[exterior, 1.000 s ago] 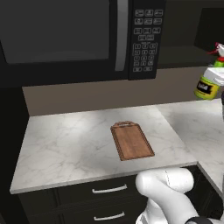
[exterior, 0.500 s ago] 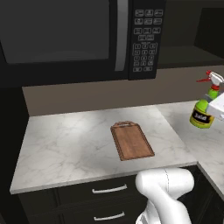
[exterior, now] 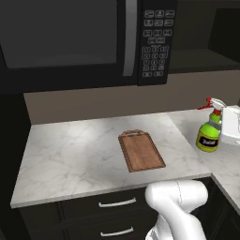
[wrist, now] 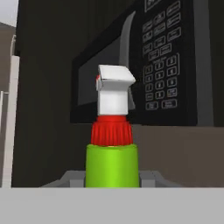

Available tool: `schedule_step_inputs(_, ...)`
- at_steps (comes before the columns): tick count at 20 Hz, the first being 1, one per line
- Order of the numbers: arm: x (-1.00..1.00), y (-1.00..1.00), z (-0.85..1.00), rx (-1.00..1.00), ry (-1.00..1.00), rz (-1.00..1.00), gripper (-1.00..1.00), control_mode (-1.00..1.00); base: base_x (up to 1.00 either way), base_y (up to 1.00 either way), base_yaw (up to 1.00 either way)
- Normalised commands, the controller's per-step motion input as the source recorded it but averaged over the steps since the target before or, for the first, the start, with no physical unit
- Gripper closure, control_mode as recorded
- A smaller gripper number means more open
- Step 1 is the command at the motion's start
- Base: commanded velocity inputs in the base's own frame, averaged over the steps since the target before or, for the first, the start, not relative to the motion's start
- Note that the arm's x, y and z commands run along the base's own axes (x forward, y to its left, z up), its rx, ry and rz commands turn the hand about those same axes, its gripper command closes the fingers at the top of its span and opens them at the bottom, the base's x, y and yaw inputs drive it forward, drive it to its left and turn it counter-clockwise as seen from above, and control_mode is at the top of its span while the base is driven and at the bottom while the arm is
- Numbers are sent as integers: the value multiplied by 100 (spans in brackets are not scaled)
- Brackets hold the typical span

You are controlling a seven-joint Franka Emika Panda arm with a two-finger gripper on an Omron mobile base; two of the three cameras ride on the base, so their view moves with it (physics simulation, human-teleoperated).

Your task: Grab the spray bottle from the cabinet, then place it next to the cutting board for sanitizing. Then grab the dish brush from the countertop next to the sink and place it next to the cutting board.

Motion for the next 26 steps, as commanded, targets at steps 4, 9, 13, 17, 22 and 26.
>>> schedule_step_inputs(4,61,28,-56,0,-6,23,100,-100,0,0,0)
schedule_step_inputs(9,93,5,-50,2,-8,12,100,-100,0,0,0)
schedule_step_inputs(13,97,0,-41,0,-1,14,100,-100,0,0,0)
schedule_step_inputs(17,99,-1,-31,0,10,13,100,-100,0,0,0)
schedule_step_inputs(22,95,-5,-21,0,9,12,100,-100,0,0,0)
schedule_step_inputs(26,64,-21,-21,0,-1,11,100,-100,0,0,0)
